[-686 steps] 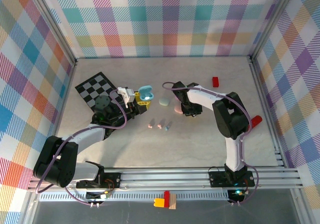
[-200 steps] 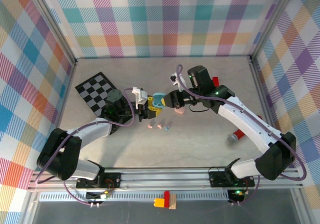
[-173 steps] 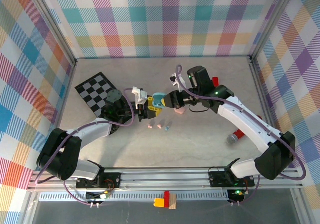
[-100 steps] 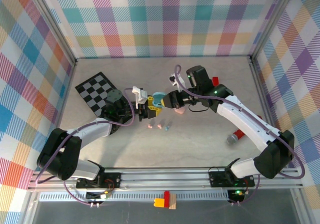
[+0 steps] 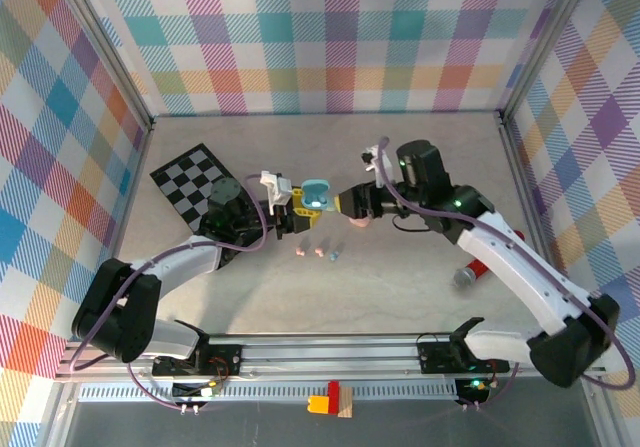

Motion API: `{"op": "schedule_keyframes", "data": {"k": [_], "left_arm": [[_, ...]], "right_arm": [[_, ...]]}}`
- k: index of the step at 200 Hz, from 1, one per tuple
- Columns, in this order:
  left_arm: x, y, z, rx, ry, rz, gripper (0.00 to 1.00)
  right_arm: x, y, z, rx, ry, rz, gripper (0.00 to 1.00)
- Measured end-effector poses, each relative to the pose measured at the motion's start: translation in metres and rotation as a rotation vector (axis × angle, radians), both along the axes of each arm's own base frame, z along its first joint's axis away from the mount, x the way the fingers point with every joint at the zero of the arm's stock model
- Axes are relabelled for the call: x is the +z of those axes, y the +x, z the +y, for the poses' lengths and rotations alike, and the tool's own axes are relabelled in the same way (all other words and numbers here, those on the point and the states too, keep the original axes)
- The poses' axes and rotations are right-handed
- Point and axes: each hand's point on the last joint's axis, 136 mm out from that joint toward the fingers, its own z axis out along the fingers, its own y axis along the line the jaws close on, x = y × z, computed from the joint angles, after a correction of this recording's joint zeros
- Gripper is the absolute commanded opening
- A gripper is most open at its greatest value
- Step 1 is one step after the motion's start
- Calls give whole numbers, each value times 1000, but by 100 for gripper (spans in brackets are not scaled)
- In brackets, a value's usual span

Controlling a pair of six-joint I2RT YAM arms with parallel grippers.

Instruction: Insert wireless bluetooth earbuds into charging case

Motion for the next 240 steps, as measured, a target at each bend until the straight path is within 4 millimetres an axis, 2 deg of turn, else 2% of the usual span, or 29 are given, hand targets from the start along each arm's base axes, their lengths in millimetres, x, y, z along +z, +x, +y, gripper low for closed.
{"op": "schedule_keyframes", "data": {"k": [10, 23, 38, 51, 79, 110, 141, 163, 186, 240], "left_arm": [[0, 2, 3, 21, -1, -2, 38], [-1, 5, 6, 47, -2, -4, 38], [-3, 8, 9, 71, -5, -7, 38], [-4, 10, 12, 88, -12, -9, 38], [-2, 21, 25, 143, -41, -9, 38], [1, 35, 45, 217, -87, -2, 37], [6, 38, 57, 247, -130, 4, 37], [14, 38, 61, 254, -160, -12, 37], [19, 39, 63, 258, -176, -16, 37], [21, 40, 64, 260, -184, -22, 37]], "right_arm": [[-6, 3, -11, -61, 0, 13, 53], [-24, 9, -24, -142, -15, 65, 53], [-57, 15, -33, -221, -58, 161, 54], [-86, 18, -34, -256, -98, 252, 53], [-145, 13, -24, -266, -205, 391, 54], [-184, 12, -5, -216, -251, 472, 54], [-224, 22, 17, -165, -263, 558, 55], [-244, 32, 35, -124, -249, 599, 55], [-252, 39, 46, -96, -229, 611, 55], [-261, 33, 54, -48, -208, 651, 55]]}}
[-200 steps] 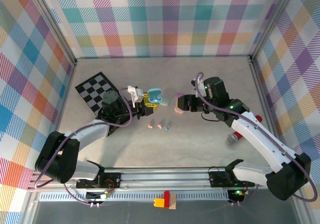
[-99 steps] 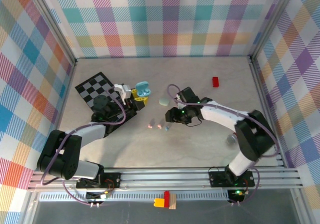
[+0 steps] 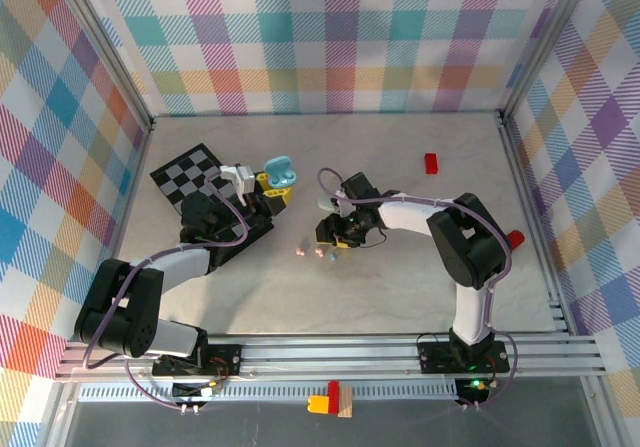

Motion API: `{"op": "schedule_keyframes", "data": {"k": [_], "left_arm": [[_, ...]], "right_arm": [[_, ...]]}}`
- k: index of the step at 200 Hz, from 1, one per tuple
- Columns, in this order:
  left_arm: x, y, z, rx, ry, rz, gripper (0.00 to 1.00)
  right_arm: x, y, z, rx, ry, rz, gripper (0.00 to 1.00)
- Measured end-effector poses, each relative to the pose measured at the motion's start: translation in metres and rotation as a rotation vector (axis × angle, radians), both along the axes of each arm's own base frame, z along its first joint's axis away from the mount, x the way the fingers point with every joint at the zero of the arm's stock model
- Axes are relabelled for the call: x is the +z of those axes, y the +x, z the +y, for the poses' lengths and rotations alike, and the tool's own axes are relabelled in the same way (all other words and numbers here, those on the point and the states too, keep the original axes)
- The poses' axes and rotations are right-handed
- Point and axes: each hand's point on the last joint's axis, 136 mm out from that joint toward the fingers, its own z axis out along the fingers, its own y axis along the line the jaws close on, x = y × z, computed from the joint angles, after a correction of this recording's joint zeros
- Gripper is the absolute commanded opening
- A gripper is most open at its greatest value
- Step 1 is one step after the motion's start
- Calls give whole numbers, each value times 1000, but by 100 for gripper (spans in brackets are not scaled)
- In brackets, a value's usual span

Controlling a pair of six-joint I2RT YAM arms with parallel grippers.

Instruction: Insert wireless bluetooth earbuds into charging case

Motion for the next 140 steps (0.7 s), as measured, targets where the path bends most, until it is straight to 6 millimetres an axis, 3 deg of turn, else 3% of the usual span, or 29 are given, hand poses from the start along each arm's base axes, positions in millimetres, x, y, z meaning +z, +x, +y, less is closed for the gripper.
{"op": "schedule_keyframes", "data": {"k": [140], "left_arm": [[0, 0, 0, 0, 0, 1, 37]], "right_arm": [[2, -51, -20, 32, 4, 37, 54]]}}
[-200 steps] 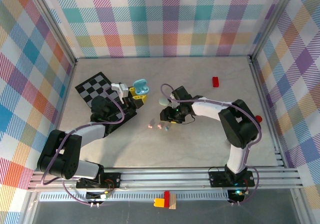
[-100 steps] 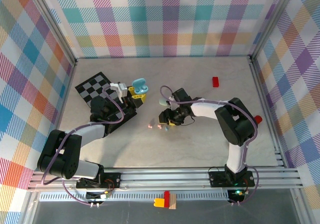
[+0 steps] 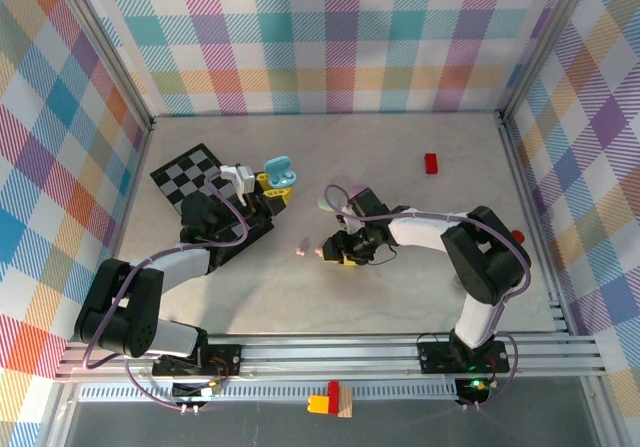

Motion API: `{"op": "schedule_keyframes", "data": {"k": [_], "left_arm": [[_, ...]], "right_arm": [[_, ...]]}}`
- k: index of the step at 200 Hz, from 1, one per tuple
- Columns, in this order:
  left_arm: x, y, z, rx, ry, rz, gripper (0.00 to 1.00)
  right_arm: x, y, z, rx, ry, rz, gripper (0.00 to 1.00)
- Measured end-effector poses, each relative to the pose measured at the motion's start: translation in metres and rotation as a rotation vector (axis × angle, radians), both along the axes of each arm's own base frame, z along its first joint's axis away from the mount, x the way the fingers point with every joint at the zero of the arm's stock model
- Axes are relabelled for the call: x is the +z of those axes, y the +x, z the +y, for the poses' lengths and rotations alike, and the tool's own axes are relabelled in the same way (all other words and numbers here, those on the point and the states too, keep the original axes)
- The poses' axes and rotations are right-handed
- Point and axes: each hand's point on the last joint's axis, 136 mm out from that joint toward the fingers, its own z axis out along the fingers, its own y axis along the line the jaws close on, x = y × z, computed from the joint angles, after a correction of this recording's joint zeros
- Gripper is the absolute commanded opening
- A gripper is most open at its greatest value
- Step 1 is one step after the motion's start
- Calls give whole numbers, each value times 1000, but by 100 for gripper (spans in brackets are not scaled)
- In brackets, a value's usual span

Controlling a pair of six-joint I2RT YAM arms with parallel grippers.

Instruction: Insert wireless bluetooth earbuds into charging case

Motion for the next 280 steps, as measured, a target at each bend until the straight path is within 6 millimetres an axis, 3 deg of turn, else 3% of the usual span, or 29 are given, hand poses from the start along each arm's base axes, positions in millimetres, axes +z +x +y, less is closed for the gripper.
{"op": "schedule_keyframes", "data": {"k": [58, 122, 169, 214, 280], "left_arm": [[-1, 0, 0, -1, -1, 6, 37], [-1, 0, 0, -3, -6, 16, 37], [-1, 0, 0, -4, -7, 19, 37], [-1, 0, 0, -4, -7, 19, 37], [-1, 0, 0, -5, -11, 26, 37]], "right_arm": [[16, 10, -3, -2, 0, -62, 54], [16, 46, 24, 81, 11, -118, 56], [-4, 35, 20, 126, -3, -83, 56], [-5, 31, 17, 129, 27, -87, 46], [-6, 19, 14, 140, 35, -61, 44]]}}
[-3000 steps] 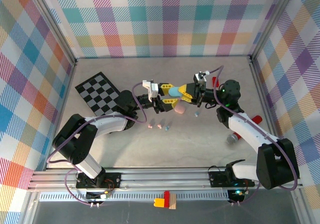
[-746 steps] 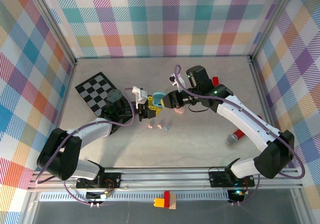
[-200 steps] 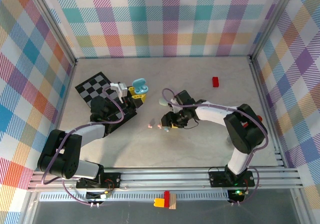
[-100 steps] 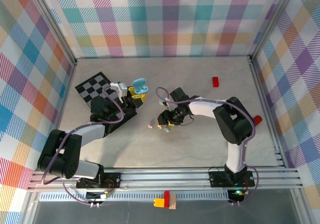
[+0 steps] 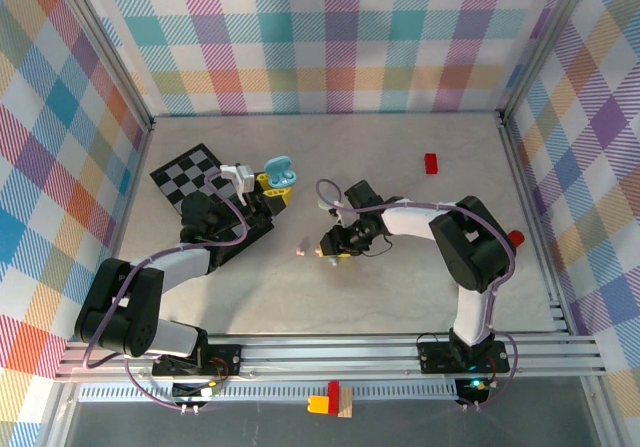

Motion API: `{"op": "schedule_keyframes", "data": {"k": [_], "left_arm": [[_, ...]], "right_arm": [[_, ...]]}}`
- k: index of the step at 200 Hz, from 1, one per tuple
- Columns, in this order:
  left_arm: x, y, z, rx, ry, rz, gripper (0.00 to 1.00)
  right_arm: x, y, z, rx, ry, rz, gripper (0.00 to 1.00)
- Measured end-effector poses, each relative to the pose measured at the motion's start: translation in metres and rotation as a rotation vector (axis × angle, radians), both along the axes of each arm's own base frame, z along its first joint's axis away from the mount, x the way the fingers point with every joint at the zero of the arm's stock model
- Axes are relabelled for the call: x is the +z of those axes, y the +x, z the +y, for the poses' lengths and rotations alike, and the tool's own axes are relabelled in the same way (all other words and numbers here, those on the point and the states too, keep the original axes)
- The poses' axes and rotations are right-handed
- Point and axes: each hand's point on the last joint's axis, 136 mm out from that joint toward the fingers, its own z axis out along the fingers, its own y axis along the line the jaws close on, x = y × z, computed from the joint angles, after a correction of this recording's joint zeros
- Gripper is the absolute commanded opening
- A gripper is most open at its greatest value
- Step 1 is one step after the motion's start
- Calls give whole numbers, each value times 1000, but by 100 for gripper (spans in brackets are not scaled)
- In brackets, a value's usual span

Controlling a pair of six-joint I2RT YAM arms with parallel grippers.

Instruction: Insert wireless bluetooth earbuds into charging case

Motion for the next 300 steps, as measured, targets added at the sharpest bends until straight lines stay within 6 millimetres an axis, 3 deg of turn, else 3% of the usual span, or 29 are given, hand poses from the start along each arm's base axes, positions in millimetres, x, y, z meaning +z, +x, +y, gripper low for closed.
{"op": "schedule_keyframes", "data": {"k": [53, 106, 151, 207, 239, 300], "left_arm": [[0, 0, 0, -4, -8, 15, 37], [0, 0, 0, -6, -8, 14, 37], [0, 0, 0, -6, -8, 15, 37], [0, 0, 0, -6, -9, 17, 37], [1, 0, 0, -6, -10, 16, 37], [1, -1, 0, -5, -9, 7, 37]], "right_arm": [[-2, -8, 1, 13, -10, 13, 39], [-2, -14, -3, 24, -12, 9, 43], [-4, -21, -6, 43, -21, 12, 34], [-5, -31, -4, 76, -35, 22, 33], [-8, -36, -5, 103, -51, 16, 25], [-8, -34, -6, 107, -85, -5, 21]]}}
